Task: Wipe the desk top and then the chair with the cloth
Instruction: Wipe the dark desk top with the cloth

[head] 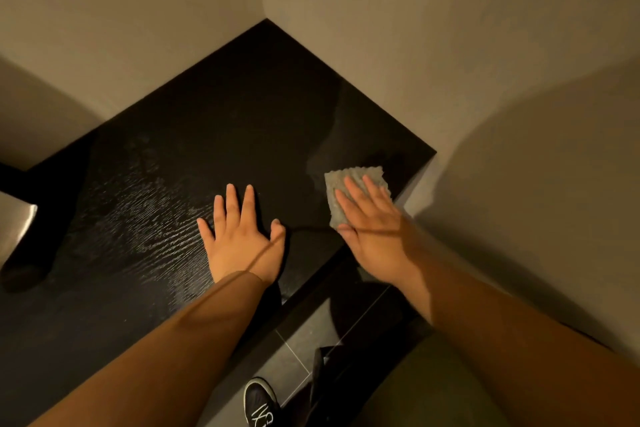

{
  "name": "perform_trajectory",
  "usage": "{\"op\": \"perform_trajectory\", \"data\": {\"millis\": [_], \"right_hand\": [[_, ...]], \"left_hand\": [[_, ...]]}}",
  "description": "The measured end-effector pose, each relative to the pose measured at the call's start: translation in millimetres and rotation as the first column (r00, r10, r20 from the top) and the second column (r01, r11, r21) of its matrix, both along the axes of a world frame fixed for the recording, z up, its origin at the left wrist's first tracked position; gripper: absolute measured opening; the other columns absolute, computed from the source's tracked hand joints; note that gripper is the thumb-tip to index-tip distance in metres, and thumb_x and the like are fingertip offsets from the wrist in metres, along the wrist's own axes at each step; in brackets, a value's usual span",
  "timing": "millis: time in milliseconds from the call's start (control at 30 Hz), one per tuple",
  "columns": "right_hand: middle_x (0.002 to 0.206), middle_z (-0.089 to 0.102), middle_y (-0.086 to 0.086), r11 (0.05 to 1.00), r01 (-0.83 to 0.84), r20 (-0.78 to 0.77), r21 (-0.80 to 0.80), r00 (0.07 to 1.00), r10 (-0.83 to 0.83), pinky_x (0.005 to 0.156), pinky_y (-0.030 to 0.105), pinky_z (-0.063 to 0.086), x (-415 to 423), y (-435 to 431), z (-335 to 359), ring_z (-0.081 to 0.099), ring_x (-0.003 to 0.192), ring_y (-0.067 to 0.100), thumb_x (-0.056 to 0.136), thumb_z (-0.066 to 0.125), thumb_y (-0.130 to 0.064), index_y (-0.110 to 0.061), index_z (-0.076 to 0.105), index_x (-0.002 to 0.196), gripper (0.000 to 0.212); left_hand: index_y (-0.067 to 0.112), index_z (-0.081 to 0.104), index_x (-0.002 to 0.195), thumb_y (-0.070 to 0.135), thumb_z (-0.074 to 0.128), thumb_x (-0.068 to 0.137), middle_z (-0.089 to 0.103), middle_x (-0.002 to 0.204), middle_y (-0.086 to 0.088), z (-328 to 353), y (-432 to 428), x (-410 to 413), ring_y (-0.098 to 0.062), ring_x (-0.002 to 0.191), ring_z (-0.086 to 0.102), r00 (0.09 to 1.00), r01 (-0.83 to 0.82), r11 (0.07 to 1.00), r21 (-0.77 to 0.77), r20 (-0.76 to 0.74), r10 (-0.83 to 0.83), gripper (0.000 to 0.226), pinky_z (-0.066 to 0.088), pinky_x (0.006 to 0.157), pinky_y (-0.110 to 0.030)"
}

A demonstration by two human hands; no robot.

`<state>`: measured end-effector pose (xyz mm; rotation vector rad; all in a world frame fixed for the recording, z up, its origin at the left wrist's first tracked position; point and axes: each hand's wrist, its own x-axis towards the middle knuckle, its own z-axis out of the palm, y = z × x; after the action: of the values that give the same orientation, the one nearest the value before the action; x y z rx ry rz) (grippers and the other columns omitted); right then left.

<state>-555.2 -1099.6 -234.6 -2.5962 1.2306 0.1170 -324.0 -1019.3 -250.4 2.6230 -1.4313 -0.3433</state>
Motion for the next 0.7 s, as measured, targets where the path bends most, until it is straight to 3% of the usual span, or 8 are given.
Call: {"op": "perform_trajectory", "data": {"millis": [67,133,233,333,467,567,700], "right_hand": [[0.166,0.029,0.009,0.998,-0.058,-0.063,-0.031,0.996,0.056,0.125,0.051,0.017,-12,-30,1,0.022,0.154,0.033,0.1,0.017,-0.048,-0.015,0.03,0.158,0.067],[0.171,0.013,0.007,0.995,0.102,-0.091,-0.004,0.991,-0.102,0.128,0.048,0.009,-24,-62,-2,0.006,0.157,0.031,0.096,0.0,-0.053,-0.018,0.012,0.162,0.075],[0.172,0.005,0.004,0.946,0.323,-0.049,-0.04,0.944,-0.325,0.128,0.044,0.005,-31,-92,-6,0.0,0.157,0.029,0.103,0.007,-0.051,-0.018,0.01,0.163,0.068],[0.172,0.0,0.007,0.911,0.41,-0.059,-0.044,0.909,-0.412,0.128,0.046,-0.001,-15,-79,-1,-0.005,0.157,0.031,0.107,0.011,-0.046,-0.018,0.005,0.163,0.063],[0.17,0.015,0.005,0.948,0.318,0.038,-0.014,0.948,-0.317,0.126,0.047,0.0,9,-35,2,0.004,0.157,0.032,0.105,0.016,-0.045,-0.022,0.021,0.162,0.061],[0.17,0.013,0.002,0.991,0.136,-0.054,0.002,0.989,-0.136,0.128,0.048,0.008,-7,-57,1,0.005,0.157,0.029,0.103,0.012,-0.051,-0.023,0.016,0.162,0.066],[0.168,0.022,0.011,0.967,0.236,-0.075,-0.096,0.967,-0.244,0.126,0.046,0.017,-23,-116,-6,0.019,0.154,0.032,0.099,0.011,-0.055,-0.014,0.023,0.161,0.075]], "left_hand": [[0.038,0.012,0.166,0.062,0.033,0.093,0.0,0.176,0.005,0,-2,-2,-0.019,0.162,-0.007,1.0,-0.008,1.0,0.008,0.006,0.008,0.08,-0.005,0.129,-0.055],[0.037,0.012,0.166,0.061,0.034,0.093,-0.001,0.176,0.005,0,-2,-3,-0.02,0.162,-0.007,1.0,-0.003,1.0,0.013,0.018,0.003,0.08,-0.004,0.128,-0.057],[0.034,0.01,0.167,0.062,0.028,0.092,-0.002,0.176,0.002,1,-4,-3,-0.024,0.162,-0.008,0.999,0.016,1.0,0.027,0.038,-0.017,0.081,-0.003,0.128,-0.059],[0.031,0.008,0.167,0.062,0.024,0.091,-0.004,0.176,-0.001,0,-6,-2,-0.03,0.161,-0.009,0.998,0.048,0.998,0.047,0.046,-0.05,0.084,-0.003,0.127,-0.062],[0.028,0.007,0.167,0.061,0.025,0.092,-0.006,0.176,-0.001,0,-8,0,-0.035,0.161,-0.009,0.995,0.079,0.995,0.062,0.054,-0.082,0.084,-0.002,0.126,-0.066],[0.027,0.009,0.168,0.061,0.027,0.092,-0.004,0.176,-0.002,-1,-9,0,-0.036,0.161,-0.007,0.994,0.08,0.995,0.066,0.063,-0.084,0.085,0.0,0.126,-0.066],[0.028,0.011,0.167,0.061,0.029,0.09,-0.002,0.176,-0.001,-1,-8,0,-0.034,0.161,-0.006,0.995,0.073,0.995,0.068,0.062,-0.077,0.086,-0.001,0.126,-0.064]]}}
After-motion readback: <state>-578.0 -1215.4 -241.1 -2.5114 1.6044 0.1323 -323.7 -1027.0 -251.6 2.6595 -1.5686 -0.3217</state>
